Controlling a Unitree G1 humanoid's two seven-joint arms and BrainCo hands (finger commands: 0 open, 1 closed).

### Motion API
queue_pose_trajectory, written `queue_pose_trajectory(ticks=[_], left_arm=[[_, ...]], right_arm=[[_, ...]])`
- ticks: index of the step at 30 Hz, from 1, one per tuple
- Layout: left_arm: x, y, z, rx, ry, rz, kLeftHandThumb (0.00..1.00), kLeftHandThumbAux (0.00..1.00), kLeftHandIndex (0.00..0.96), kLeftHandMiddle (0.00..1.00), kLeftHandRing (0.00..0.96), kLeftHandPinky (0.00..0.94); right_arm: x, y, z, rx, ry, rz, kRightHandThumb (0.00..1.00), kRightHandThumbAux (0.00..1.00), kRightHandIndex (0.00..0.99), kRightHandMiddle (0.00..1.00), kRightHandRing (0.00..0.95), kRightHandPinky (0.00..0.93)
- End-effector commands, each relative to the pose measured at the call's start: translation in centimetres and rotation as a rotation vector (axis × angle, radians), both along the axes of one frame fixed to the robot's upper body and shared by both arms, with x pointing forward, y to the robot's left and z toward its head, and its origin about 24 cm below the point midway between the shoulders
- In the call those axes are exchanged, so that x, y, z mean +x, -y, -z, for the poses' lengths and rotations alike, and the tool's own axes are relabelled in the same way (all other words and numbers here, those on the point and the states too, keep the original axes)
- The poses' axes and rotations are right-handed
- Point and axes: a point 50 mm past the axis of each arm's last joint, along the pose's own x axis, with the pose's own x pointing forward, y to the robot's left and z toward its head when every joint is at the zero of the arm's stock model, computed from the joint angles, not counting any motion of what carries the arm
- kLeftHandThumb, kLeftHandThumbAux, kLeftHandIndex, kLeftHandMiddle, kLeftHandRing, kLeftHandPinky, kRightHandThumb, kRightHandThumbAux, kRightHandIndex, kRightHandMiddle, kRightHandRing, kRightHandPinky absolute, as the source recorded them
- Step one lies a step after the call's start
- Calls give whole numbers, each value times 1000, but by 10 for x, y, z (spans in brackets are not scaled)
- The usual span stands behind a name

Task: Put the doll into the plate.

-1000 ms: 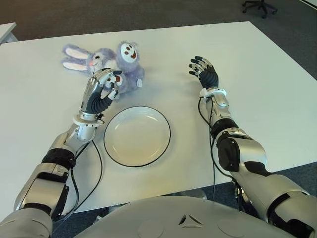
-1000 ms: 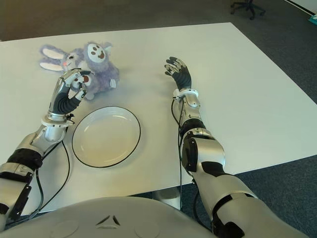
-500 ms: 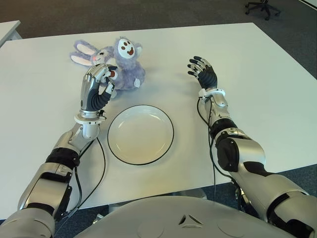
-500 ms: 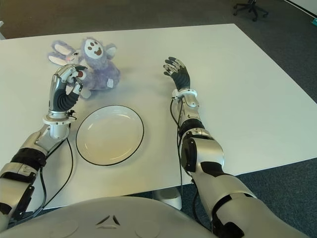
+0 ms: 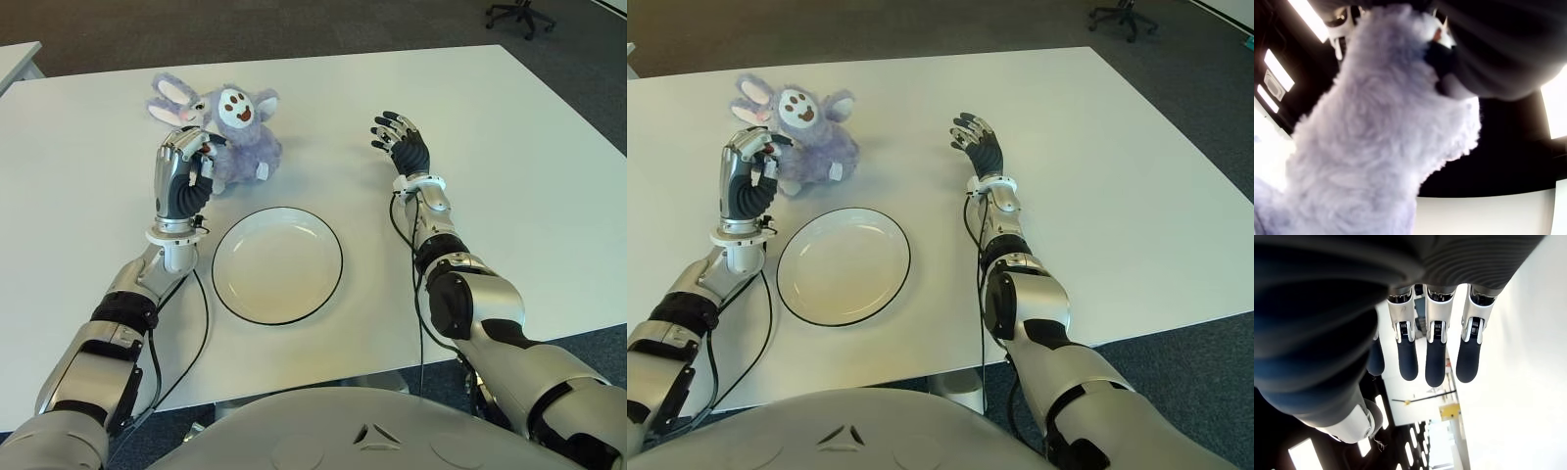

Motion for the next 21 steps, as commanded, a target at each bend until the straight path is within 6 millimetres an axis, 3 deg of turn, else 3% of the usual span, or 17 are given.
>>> queue_pose_trajectory(ticks=[1,7,21], left_arm=[[-77,33,107,46,-437,4,944,650,383,490,520,519],[-77,32,105,41,-408,4,945,652,373,484,576,577],[-75,28,103,22,-365,-2,940,661,346,471,594,624]], right_arm=[[-2,-5,10,40,-64,-6,523,783,213,245,260,302],[-2,-5,10,40,-62,-7,524,776,214,242,257,296],[-3,-5,11,42,-64,-3,529,779,220,239,254,298]])
